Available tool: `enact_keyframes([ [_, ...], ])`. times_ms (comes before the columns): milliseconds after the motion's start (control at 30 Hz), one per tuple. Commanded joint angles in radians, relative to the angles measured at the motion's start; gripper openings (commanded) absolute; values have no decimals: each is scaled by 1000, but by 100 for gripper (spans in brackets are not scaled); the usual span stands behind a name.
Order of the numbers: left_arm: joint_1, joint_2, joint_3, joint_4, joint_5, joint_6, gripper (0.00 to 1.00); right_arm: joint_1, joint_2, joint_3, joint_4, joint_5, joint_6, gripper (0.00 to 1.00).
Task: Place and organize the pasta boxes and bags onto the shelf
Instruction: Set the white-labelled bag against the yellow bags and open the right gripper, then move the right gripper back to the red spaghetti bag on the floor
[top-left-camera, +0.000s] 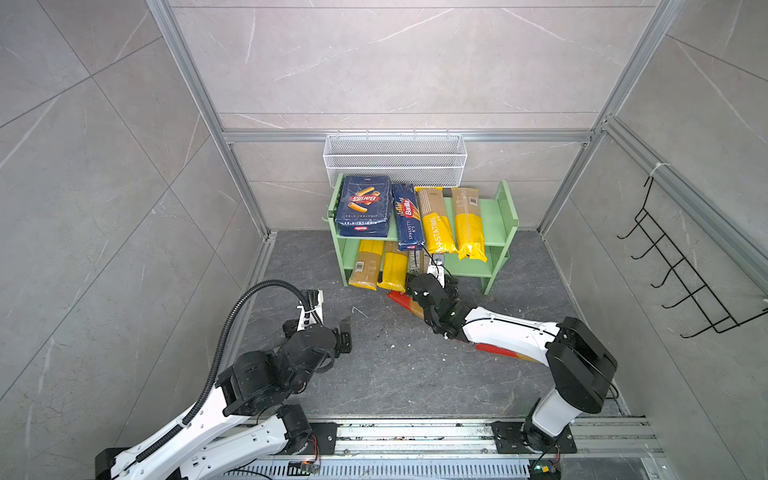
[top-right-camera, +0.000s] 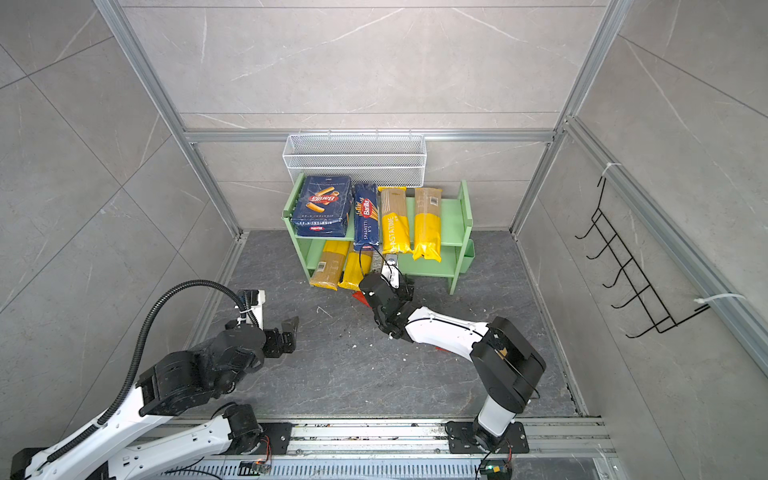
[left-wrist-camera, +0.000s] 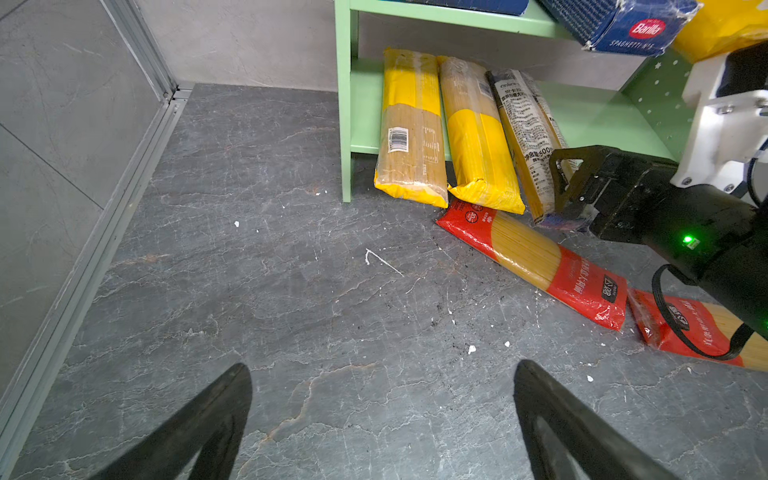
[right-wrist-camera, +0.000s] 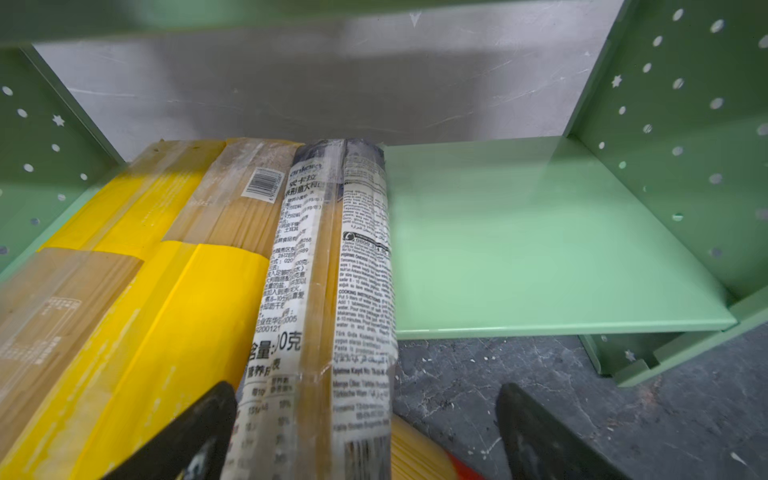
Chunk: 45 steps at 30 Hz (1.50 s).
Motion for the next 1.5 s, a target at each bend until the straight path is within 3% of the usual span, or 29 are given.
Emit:
enact_keyframes([
  [0,7,-13,30,-6,8,4,100,0,-40,-9,-8,-6,31,99],
  [367,7,-44,11,-17,16,-2,100,65,-131,-82,-102,22,102,99],
  [667,7,-110,0,-40,29,-10,100,178,-313,-191,-260,91,172,99],
  [833,7,-142,-22,-33,65,-4,100,269,-425,-273,-452,131,326,99],
  [1067,6,-166,-49,-6,93,-3,100,303,-445,-358,-709,139,600,99],
  [1233,7,-161,-75,11,103,-21,100,304,-388,-404,-649,144,628,99],
  [1467,7,-194,-117,16,99,-58,100,225,-289,-463,-379,65,504,99],
])
